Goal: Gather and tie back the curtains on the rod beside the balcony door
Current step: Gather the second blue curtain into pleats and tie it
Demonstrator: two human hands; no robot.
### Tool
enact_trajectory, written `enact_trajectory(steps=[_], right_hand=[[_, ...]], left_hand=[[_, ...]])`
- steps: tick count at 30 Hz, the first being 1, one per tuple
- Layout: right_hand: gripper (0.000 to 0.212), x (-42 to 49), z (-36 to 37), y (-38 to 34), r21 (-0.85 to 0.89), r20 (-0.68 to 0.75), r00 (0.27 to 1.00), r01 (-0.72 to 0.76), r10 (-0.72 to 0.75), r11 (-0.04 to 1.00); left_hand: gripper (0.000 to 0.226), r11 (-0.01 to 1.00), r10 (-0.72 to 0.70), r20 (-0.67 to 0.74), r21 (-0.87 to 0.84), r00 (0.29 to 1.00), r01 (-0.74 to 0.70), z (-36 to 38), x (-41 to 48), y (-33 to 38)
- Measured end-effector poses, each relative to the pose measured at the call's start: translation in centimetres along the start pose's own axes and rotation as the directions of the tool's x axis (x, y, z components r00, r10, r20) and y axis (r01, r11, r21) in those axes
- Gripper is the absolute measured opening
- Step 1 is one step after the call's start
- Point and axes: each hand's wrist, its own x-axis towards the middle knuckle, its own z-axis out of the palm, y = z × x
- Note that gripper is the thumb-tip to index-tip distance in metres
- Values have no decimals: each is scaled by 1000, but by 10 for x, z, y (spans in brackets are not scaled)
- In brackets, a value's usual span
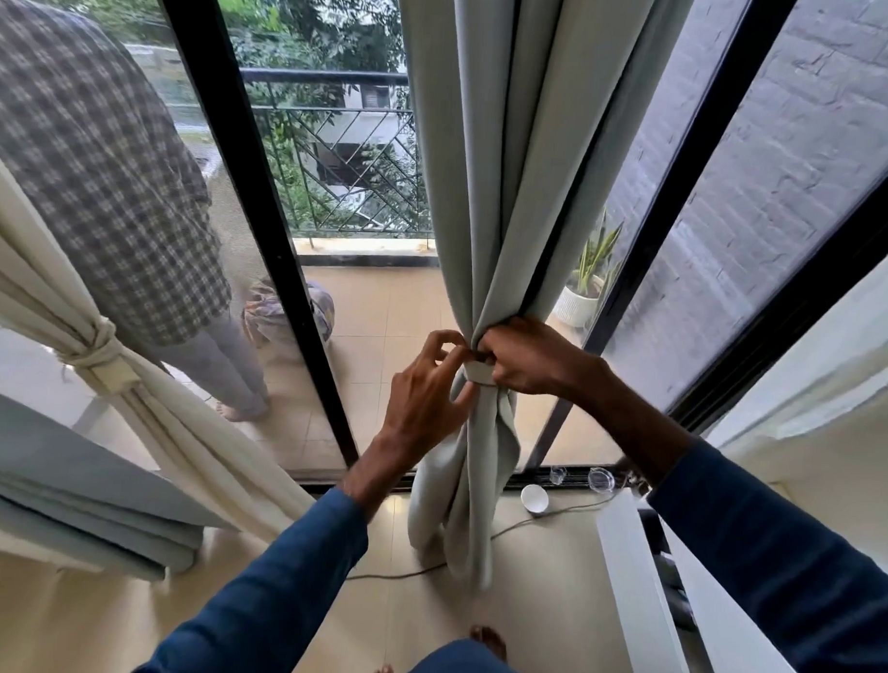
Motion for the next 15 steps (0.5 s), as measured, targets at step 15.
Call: enact_trajectory(steps=[15], right_hand=[[35,0,-10,-4,96,174,985,-8,-8,995]], left_hand=[[28,938,-112,18,-329,994,111,4,-3,-7]])
